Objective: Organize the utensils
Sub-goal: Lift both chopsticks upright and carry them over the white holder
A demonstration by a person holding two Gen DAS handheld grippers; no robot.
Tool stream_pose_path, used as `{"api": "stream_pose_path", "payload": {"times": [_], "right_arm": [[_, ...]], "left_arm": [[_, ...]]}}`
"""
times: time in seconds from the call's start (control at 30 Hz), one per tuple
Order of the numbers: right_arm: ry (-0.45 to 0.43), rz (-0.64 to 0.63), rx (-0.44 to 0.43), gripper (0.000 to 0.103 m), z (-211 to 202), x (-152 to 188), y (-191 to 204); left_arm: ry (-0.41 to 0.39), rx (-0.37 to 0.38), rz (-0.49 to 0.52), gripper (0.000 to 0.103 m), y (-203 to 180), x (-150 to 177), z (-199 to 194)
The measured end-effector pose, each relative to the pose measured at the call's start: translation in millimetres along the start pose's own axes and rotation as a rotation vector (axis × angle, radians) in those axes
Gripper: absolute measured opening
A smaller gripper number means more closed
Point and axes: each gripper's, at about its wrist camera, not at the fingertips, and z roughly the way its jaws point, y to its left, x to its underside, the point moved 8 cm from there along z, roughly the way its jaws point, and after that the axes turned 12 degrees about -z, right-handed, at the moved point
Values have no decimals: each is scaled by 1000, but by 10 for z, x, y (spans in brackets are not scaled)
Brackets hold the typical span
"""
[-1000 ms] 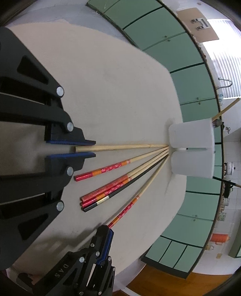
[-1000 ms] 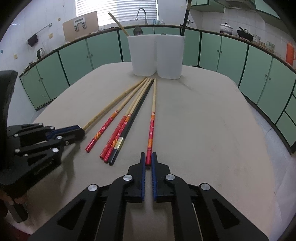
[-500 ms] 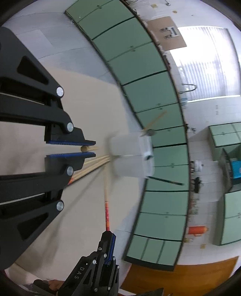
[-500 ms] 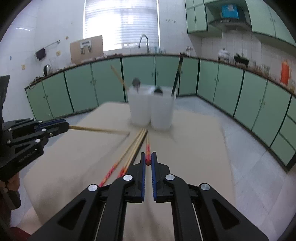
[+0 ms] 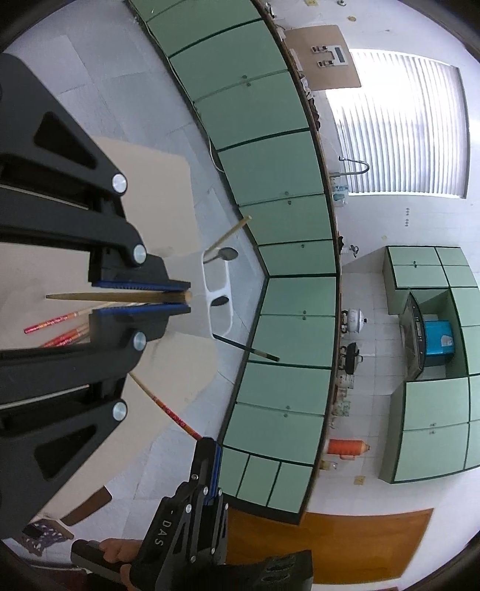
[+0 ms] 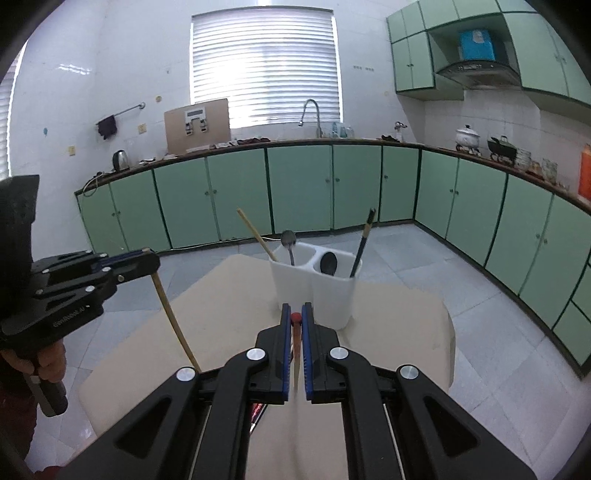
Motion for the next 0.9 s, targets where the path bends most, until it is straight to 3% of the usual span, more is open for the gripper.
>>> {"api": "stream_pose_path", "payload": {"times": [0.17,0.33,0.6,0.9], "right_arm": [[-3,-22,-23,6,9,-150,-31],[-63,-14,-40,6,-77,-464,-137],[-164,-26,45,6,-167,-1061,-457],[-169,-30,127,6,164,-1381,-807]], "left_arm": [[-11,13,-9,6,0,-95,12],[-58,39,-19,6,-23,-386,15],[-209,61,5,6,-218,-1125,22],[-305,32,32,6,-408,-1697,456]]}}
